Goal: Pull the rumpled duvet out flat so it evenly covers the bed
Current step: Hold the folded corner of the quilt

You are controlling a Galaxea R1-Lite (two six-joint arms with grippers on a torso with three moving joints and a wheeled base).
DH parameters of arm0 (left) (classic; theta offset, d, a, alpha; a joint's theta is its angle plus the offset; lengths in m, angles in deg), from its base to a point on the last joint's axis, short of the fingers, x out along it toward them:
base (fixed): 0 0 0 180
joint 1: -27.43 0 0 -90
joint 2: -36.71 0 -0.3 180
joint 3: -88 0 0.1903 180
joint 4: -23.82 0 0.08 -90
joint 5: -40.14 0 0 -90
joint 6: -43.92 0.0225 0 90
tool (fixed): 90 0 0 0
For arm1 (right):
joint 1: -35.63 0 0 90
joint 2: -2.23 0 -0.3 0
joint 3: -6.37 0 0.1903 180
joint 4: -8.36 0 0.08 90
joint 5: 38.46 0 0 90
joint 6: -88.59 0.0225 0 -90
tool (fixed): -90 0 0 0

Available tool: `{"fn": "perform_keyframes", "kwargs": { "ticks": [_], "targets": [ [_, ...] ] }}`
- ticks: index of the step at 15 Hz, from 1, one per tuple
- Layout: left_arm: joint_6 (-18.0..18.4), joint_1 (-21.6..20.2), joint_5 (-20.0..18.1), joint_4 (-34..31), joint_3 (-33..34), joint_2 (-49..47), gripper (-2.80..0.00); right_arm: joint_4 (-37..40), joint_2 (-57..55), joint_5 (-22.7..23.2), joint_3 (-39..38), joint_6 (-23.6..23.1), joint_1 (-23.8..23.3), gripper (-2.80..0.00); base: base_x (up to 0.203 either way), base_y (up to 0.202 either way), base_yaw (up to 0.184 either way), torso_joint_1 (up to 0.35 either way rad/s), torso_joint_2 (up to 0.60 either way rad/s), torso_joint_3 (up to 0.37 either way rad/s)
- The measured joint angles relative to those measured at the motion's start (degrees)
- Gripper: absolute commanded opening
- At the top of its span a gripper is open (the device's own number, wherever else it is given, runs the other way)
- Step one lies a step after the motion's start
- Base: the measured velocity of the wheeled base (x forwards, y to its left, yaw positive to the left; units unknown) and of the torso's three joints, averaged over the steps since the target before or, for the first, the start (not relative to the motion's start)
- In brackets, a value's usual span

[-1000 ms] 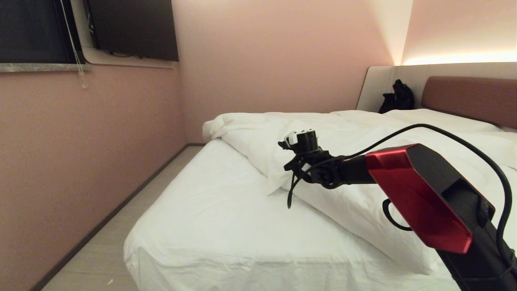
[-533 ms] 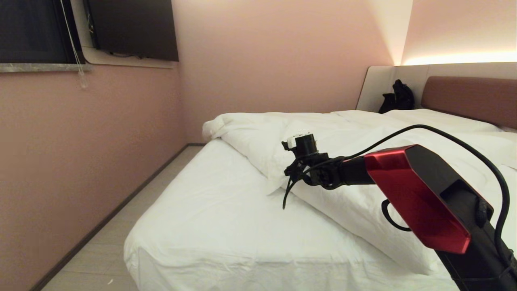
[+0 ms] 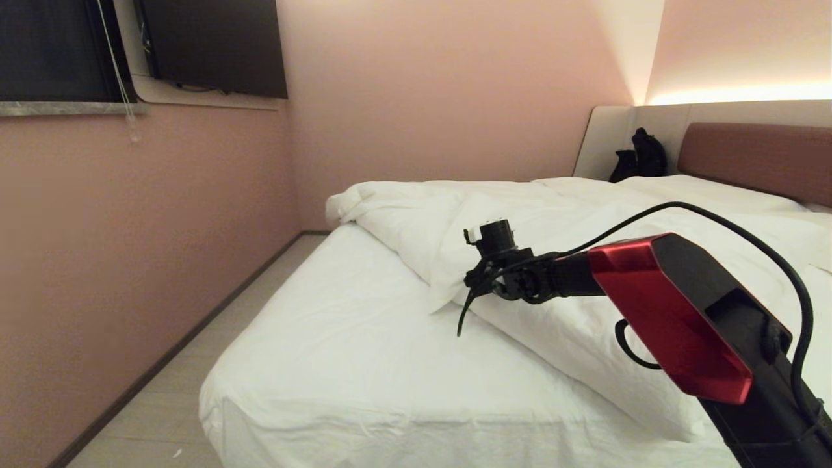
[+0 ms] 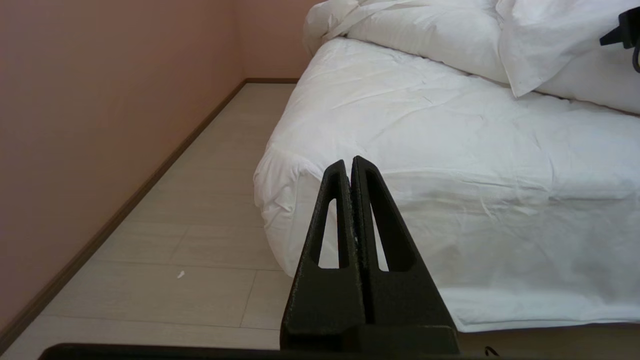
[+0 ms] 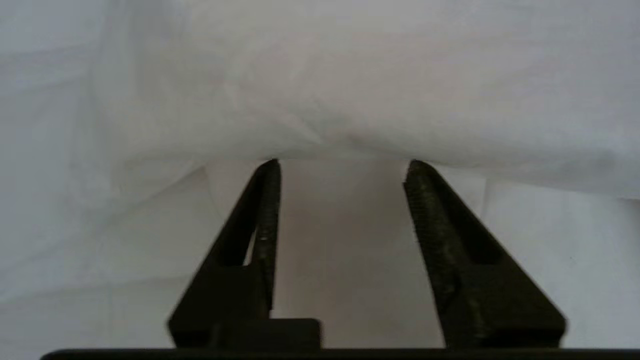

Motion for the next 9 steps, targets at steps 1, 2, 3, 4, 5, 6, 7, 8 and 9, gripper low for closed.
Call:
{"fn": "perform_keyframes", "kwargs": {
  "ticks": [1, 2, 3, 4, 5, 6, 7, 8, 9],
  "targets": [
    [0.0, 0.0, 0.0, 0.0, 0.0, 0.0, -2.80, 0.0, 0.0, 0.6, 0.0, 0.6, -0.3, 0.00, 0.000, 0.000, 0.000, 0.000, 0.00, 0.000],
    [0.0, 0.0, 0.0, 0.0, 0.0, 0.0, -2.80, -0.2, 0.1, 1.0, 0.0, 1.1, -0.7, 0.00, 0.000, 0.000, 0.000, 0.000, 0.00, 0.000],
    [0.0, 0.0, 0.0, 0.0, 0.0, 0.0, -2.80, -0.3, 0.2, 1.4, 0.0, 1.6, -0.9, 0.00, 0.000, 0.000, 0.000, 0.000, 0.00, 0.000],
    [0.0, 0.0, 0.0, 0.0, 0.0, 0.0, -2.80, -0.7, 0.3, 1.9, 0.0, 2.0, -1.2, 0.00, 0.000, 0.000, 0.000, 0.000, 0.00, 0.000],
    [0.0, 0.0, 0.0, 0.0, 0.0, 0.0, -2.80, -1.2, 0.4, 2.3, 0.0, 2.1, -1.6, 0.00, 0.000, 0.000, 0.000, 0.000, 0.00, 0.000],
    [0.0, 0.0, 0.0, 0.0, 0.0, 0.0, -2.80, -1.8, 0.5, 2.5, 0.0, 2.3, -2.0, 0.00, 0.000, 0.000, 0.000, 0.000, 0.00, 0.000],
    [0.0, 0.0, 0.0, 0.0, 0.0, 0.0, -2.80, -2.5, 0.6, 2.9, 0.0, 2.6, -2.5, 0.00, 0.000, 0.000, 0.000, 0.000, 0.00, 0.000],
    [0.0, 0.0, 0.0, 0.0, 0.0, 0.0, -2.80, -3.1, 0.8, 3.4, 0.0, 3.1, -3.1, 0.00, 0.000, 0.000, 0.000, 0.000, 0.00, 0.000],
    [0.0, 0.0, 0.0, 0.0, 0.0, 0.0, -2.80, -3.6, 0.9, 3.8, 0.0, 3.5, -3.5, 0.00, 0.000, 0.000, 0.000, 0.000, 0.00, 0.000]
  ]
}}
